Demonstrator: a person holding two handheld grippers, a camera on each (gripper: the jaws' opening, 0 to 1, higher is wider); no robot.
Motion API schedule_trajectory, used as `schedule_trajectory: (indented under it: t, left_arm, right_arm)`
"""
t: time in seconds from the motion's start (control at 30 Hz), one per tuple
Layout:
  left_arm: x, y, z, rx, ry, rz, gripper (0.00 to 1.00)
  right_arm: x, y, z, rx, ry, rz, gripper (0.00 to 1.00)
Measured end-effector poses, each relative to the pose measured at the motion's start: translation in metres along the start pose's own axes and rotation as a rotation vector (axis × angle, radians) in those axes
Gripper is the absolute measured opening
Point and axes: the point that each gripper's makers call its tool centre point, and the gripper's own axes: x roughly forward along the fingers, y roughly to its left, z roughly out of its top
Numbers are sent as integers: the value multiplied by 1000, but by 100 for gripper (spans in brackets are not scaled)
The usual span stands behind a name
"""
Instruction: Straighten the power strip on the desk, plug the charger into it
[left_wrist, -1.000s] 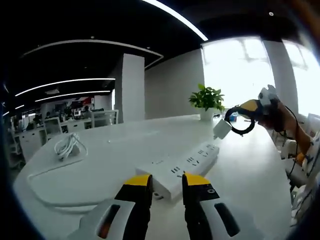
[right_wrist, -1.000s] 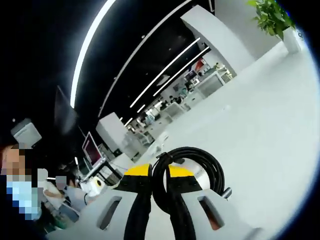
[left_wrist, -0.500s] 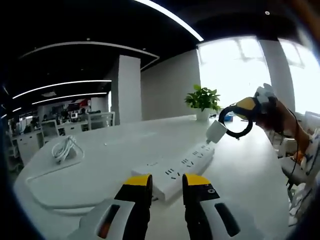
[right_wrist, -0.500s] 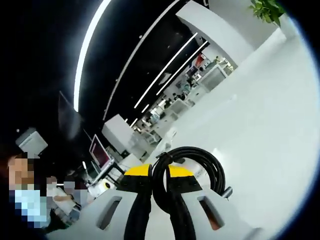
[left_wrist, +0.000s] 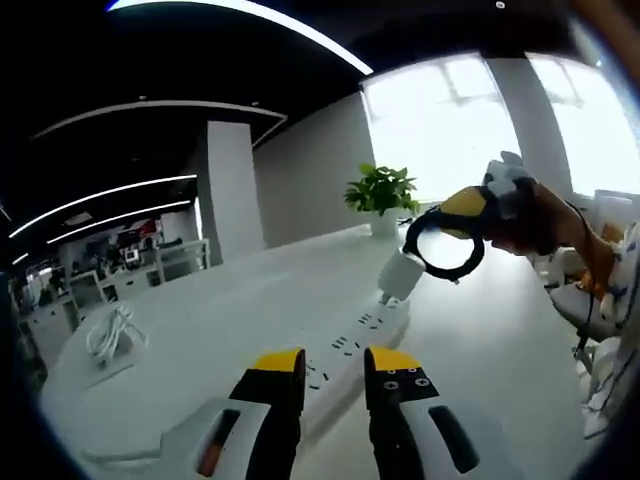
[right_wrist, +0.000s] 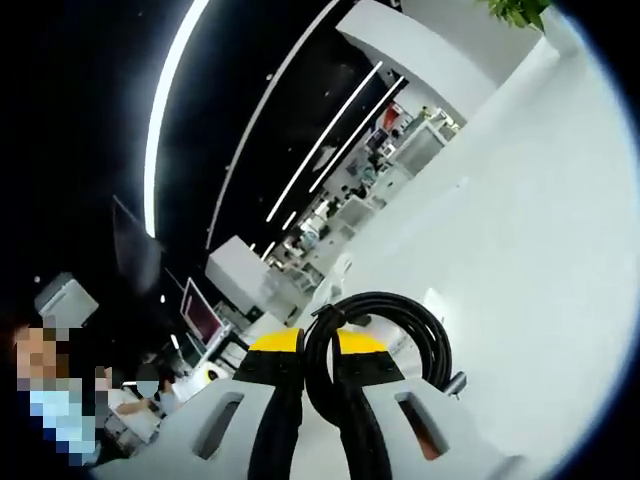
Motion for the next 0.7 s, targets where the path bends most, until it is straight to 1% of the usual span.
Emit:
schedule_trajectory:
  t: [0.1, 0.23, 0.37, 0.5, 0.7]
  left_arm:
    - [9, -14, 7, 61, 12, -37, 24]
    - [22, -26, 19, 154, 16, -41, 25]
    - [33, -37, 26, 189, 12, -62, 25]
    - [44, -49, 30, 204, 14, -84, 25]
    - [53, -56, 31, 227, 9, -78, 27]
  right_arm:
    - [0, 0, 0, -6, 3, 3, 10]
    - [-1, -1, 1, -1, 3, 5, 10]
    - [0, 2, -1, -3, 8, 11, 10]
    - [0, 8, -2, -3, 11, 36, 10]
    - [1, 13, -3, -11, 15, 64, 10]
